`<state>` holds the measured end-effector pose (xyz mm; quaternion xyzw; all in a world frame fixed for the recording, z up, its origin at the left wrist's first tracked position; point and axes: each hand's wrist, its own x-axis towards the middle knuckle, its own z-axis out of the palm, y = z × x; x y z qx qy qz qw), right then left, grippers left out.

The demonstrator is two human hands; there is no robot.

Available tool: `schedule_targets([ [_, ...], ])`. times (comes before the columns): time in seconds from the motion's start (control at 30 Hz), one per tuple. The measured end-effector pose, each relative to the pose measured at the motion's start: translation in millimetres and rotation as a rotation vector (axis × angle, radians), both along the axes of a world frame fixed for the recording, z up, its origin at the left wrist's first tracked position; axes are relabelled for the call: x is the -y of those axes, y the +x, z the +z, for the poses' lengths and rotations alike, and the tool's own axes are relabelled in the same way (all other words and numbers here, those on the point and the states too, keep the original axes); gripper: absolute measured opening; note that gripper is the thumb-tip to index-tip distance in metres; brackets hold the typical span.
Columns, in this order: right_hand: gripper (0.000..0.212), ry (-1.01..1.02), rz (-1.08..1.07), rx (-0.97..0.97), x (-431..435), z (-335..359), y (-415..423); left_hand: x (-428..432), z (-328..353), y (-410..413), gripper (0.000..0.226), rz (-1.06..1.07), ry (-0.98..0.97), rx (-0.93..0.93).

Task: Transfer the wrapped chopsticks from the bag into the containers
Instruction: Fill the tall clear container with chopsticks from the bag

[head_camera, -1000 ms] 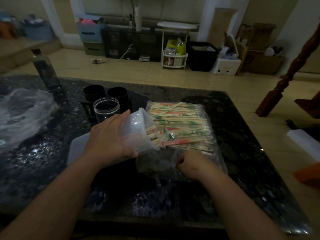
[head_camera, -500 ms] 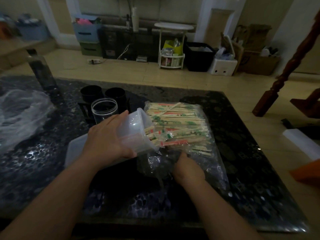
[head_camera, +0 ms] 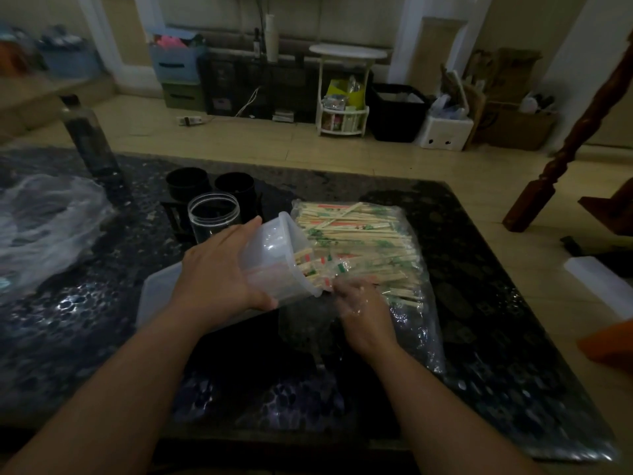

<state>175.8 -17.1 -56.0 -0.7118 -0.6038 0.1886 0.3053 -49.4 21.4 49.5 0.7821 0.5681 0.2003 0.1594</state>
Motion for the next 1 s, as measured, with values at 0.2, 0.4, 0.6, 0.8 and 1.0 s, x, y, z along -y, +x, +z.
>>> schedule_targets([
  [0.2,0.045,-0.175,0.022,0.256,-14.7,2.6,7.0,-2.9,-1.7,-2.3,0.129,0.000,-0.002,-0.001],
  [0.4,0.038,-0.356,0.037,0.361,-35.6,28.3,14.0,-5.8,-4.0,-2.3,0.132,0.005,-0.013,0.023],
  [0.6,0.027,-0.372,-0.052,0.433,-40.7,17.9,17.3,-7.4,-4.3,-2.1,0.133,0.007,-0.006,0.029],
  [0.8,0.024,-0.304,-0.045,0.338,-39.0,7.2,25.1,-7.9,-5.3,-2.4,0.131,0.010,0.003,0.026],
  [1.0,0.026,-0.347,-0.001,0.314,-43.2,13.4,27.7,-7.8,-5.2,-0.6,0.130,0.005,0.000,0.002],
])
